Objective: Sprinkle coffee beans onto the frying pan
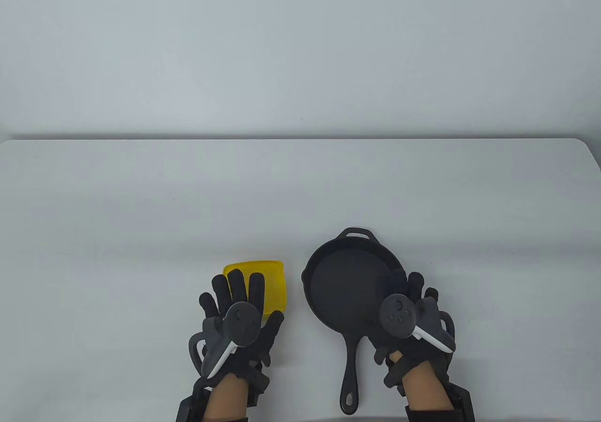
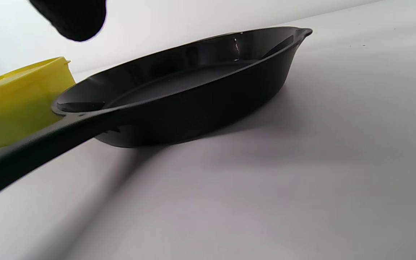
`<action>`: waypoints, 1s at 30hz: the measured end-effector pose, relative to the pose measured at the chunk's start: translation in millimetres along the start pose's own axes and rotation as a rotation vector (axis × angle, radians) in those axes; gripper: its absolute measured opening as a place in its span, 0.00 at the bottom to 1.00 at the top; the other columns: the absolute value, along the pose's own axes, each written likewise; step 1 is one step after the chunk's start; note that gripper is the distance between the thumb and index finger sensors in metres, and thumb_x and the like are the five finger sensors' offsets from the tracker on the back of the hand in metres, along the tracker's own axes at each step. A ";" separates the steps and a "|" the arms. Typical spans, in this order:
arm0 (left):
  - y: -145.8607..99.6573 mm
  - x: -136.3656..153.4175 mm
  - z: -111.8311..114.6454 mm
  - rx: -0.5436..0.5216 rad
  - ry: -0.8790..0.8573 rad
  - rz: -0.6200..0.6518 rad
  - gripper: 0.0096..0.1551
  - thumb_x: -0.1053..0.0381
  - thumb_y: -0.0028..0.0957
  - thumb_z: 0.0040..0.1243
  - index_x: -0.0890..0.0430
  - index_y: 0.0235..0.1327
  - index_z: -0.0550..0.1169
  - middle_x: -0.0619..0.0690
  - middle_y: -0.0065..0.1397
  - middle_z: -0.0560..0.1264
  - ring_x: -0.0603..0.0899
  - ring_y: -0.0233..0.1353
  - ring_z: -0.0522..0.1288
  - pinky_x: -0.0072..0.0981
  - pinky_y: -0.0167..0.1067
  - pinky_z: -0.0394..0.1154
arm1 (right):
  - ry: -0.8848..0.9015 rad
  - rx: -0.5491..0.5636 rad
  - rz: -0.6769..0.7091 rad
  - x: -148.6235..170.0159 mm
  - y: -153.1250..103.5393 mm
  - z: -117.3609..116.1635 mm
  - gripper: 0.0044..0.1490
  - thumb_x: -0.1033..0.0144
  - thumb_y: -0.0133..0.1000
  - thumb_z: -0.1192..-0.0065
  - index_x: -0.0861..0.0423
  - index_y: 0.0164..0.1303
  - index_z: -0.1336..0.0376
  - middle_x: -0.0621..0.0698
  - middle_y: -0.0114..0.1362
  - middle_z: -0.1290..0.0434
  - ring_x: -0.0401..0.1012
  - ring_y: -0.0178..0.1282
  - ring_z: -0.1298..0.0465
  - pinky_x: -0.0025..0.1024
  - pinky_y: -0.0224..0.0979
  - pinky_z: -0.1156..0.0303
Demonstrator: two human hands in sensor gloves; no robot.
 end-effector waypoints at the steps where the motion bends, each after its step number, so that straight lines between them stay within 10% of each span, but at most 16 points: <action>1: -0.2 0.1 -0.2 0.001 -0.001 -0.002 0.50 0.23 0.44 0.49 0.31 0.75 0.43 0.41 0.82 0.33 0.56 0.83 0.26 0.51 0.70 0.22 | 0.000 -0.004 0.001 -0.3 0.0 -0.4 0.60 0.38 0.65 0.52 0.64 0.80 0.74 0.65 0.76 0.81 0.64 0.69 0.84 0.62 0.54 0.86; 20: 14.1 3.4 3.9 0.058 0.024 -0.052 0.53 0.23 0.42 0.54 0.29 0.74 0.42 0.38 0.83 0.31 0.55 0.85 0.27 0.51 0.74 0.22 | -0.015 -0.067 -0.004 -3.7 12.2 -8.1 0.60 0.38 0.65 0.52 0.63 0.81 0.74 0.65 0.76 0.81 0.63 0.69 0.84 0.62 0.54 0.87; 25: 39.8 -3.0 -2.6 0.067 0.201 -0.047 0.69 0.15 0.21 0.62 0.20 0.63 0.32 0.36 0.85 0.31 0.55 0.91 0.33 0.60 0.84 0.32 | -0.027 -0.071 0.002 -3.9 9.5 -7.3 0.59 0.38 0.65 0.52 0.63 0.80 0.75 0.65 0.76 0.81 0.63 0.69 0.84 0.62 0.54 0.87; 30: 73.0 -16.7 -5.8 0.294 0.426 0.055 0.76 0.15 0.06 0.64 0.19 0.60 0.31 0.40 0.82 0.29 0.59 0.90 0.31 0.64 0.84 0.36 | -0.021 -0.025 0.006 -2.3 -0.2 0.6 0.59 0.38 0.65 0.52 0.63 0.80 0.75 0.65 0.76 0.81 0.63 0.68 0.84 0.62 0.54 0.87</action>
Point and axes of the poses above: the tracker on the back of each hand, its own x axis roughly to the little-finger side, its own y axis roughly from the wrist to the fingertips, z = x × y, the point moved 2 cm from there along y, roughly from the wrist to the fingertips
